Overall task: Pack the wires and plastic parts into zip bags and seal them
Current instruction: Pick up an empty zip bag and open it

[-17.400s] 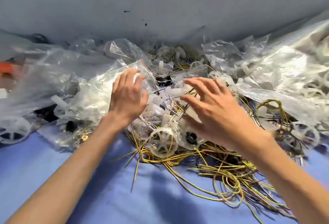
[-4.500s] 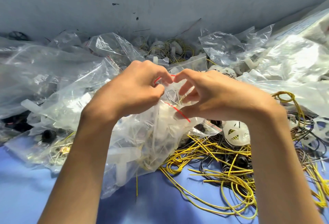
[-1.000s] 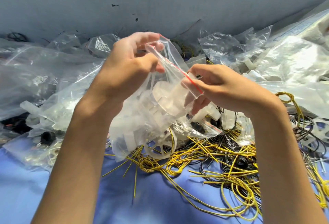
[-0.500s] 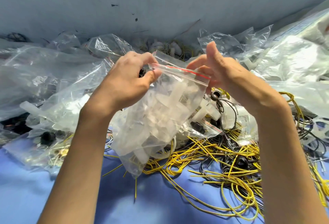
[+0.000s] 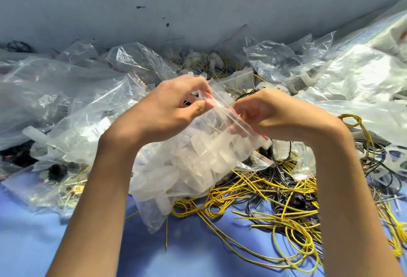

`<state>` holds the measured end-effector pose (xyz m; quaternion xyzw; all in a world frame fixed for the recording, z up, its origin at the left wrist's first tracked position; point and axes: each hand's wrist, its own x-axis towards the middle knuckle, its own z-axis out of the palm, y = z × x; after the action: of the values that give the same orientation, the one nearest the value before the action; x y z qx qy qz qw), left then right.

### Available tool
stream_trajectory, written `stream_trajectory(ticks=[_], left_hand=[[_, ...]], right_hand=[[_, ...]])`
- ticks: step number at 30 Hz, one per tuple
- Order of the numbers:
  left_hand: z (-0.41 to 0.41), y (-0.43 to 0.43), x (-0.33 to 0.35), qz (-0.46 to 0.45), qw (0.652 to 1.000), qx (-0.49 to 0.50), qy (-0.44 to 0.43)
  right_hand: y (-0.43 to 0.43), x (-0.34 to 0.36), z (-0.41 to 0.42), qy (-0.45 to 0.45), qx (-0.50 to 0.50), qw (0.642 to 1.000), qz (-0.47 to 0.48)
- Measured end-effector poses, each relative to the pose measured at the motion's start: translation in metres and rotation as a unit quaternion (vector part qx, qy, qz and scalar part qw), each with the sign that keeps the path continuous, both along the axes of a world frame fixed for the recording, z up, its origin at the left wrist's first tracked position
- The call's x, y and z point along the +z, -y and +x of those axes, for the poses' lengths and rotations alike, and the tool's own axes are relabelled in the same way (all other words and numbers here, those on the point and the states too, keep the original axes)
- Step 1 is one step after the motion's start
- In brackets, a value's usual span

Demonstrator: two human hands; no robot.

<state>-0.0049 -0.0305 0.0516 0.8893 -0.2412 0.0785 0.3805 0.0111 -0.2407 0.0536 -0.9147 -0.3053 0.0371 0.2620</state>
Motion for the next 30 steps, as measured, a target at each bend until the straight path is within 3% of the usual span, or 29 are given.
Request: stream_trajectory(ticks=[6,10,15,18,19,24,27,30], left_hand=[[0.000,-0.005,0.000,0.012,1.000,-0.001,-0.006],[0.002,-0.016,0.000,0.066,0.997,0.022,-0.018],[-0.001,-0.032,-0.001,0.183,0.970,0.036,-0.155],[-0.003,-0.034,-0.001,0.229,0.958,-0.002,-0.174],[-0.004,-0.033,-0.001,0.229,0.957,-0.005,-0.178],[-0.005,-0.020,-0.003,0.280,0.944,-0.021,-0.173],[-0.003,-0.006,-0.009,0.315,0.936,-0.040,-0.155],[-0.003,0.003,-0.009,0.326,0.934,-0.053,-0.133]], right_hand=[[-0.002,-0.006,0.003,0.013,0.012,0.995,-0.095],[0.010,0.006,0.000,0.089,-0.062,0.991,0.082],[0.014,0.005,0.005,0.191,-0.209,0.933,0.221],[0.010,0.002,0.012,0.217,-0.280,0.881,0.314],[0.010,0.001,0.015,0.211,-0.294,0.879,0.312],[0.015,-0.011,0.021,0.100,-0.226,0.966,0.075],[0.014,-0.016,0.021,0.119,-0.151,0.981,-0.033],[0.008,-0.021,0.021,0.087,-0.075,0.990,-0.082]])
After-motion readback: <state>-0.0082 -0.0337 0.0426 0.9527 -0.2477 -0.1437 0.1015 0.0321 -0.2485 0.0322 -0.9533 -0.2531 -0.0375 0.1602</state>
